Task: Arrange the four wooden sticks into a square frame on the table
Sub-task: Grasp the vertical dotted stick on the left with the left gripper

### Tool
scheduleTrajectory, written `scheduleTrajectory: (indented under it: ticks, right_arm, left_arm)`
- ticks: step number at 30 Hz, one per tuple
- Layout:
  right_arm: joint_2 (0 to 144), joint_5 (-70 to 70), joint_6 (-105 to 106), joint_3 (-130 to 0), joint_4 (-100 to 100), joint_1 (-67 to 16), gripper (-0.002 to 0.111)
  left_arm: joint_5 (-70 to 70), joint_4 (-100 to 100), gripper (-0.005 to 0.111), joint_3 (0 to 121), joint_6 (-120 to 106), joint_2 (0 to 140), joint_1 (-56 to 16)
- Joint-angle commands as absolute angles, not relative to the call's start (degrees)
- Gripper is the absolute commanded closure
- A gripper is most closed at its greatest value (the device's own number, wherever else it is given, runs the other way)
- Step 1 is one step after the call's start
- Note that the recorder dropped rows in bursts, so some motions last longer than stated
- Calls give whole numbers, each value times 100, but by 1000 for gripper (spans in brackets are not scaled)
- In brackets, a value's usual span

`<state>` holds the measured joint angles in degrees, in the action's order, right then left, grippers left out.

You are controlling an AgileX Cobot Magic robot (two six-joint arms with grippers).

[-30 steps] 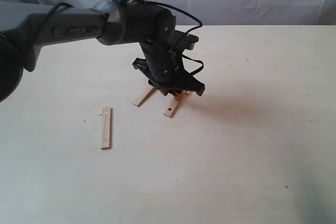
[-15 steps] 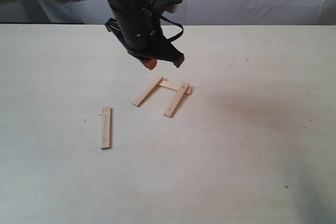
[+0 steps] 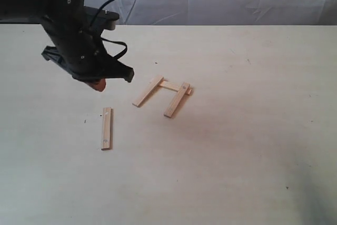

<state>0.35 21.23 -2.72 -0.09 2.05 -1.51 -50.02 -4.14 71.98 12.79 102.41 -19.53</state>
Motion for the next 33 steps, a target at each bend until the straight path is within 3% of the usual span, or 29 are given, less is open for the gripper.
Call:
scheduleTrajectory:
  ticks: [1, 6, 13, 15, 33]
  right_arm:
    - [0, 2043, -261, 0, 207, -119, 108]
    - [0, 2043, -261, 0, 207, -119, 108]
    - [0, 2043, -261, 0, 207, -119, 108]
    - [0, 2043, -261, 0, 207, -119, 108]
    - [0, 2043, -261, 0, 207, -119, 108]
  left_arm:
    - [-4631, -470, 107, 6604, 2016, 10038, -1948]
    - [-4111, -640, 103, 6167, 2919, 10038, -1948]
    - [-3311, -218, 66, 5734, 2971, 10110, -1948]
    - [-3238, -193, 61, 5704, 2971, 10197, -1948]
    - [-2806, -127, 63, 5704, 2971, 11023, -1948]
